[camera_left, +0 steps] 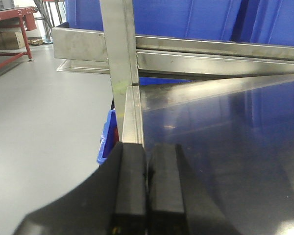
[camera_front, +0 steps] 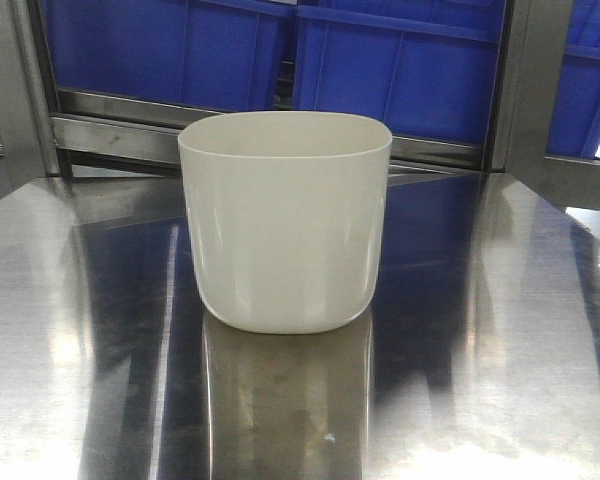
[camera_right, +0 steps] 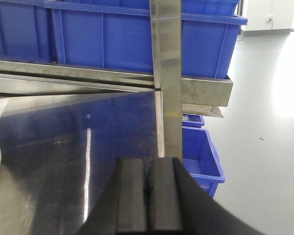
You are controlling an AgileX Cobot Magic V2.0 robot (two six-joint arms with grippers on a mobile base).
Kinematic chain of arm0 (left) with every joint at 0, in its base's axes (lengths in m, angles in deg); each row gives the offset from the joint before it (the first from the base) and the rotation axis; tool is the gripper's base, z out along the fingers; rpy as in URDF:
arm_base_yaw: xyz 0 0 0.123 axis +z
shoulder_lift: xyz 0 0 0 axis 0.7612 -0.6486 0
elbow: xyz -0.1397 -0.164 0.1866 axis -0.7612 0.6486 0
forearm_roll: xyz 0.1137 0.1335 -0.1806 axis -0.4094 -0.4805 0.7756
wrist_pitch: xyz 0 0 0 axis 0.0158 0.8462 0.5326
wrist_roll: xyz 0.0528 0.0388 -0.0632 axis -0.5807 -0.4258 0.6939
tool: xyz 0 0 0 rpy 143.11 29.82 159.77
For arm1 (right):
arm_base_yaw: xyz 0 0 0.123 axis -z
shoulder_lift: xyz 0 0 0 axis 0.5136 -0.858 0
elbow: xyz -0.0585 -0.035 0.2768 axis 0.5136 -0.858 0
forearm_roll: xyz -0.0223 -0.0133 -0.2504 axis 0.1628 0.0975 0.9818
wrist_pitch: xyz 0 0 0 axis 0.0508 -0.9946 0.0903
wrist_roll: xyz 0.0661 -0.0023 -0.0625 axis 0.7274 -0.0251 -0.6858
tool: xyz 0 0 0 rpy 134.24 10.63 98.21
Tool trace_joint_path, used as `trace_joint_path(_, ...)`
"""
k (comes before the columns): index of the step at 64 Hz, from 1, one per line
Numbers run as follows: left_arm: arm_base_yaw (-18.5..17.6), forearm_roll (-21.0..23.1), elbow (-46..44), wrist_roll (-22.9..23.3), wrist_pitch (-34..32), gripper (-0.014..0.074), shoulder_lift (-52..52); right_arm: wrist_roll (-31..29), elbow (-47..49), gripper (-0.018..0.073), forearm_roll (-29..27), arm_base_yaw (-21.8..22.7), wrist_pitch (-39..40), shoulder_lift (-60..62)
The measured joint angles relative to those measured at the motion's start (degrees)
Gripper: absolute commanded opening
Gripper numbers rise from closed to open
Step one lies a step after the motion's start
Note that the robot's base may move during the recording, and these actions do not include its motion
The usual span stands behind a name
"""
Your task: Move white bin to right shelf second layer
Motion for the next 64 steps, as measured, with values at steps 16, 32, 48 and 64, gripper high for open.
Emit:
trace_joint_path(16,0.00,0.00,0.00,0.00,0.00,0.0085,0.00,0.00,0.00,0.0055,0.00,0.00,0.00,0.00)
trace_joint_path(32,0.00,0.00,0.00,0.00,0.00,0.0085,0.00,0.00,0.00,0.0055,0.24,0.00,0.00,0.00)
trace_joint_path(48,0.00,0.00,0.00,0.00,0.00,0.0085,0.00,0.00,0.00,0.0055,0.76,0.00,0.00,0.00)
trace_joint_path(64,0.00,0.00,0.00,0.00,0.00,0.0085,0.00,0.00,0.00,0.0055,0.87,0.00,0.00,0.00)
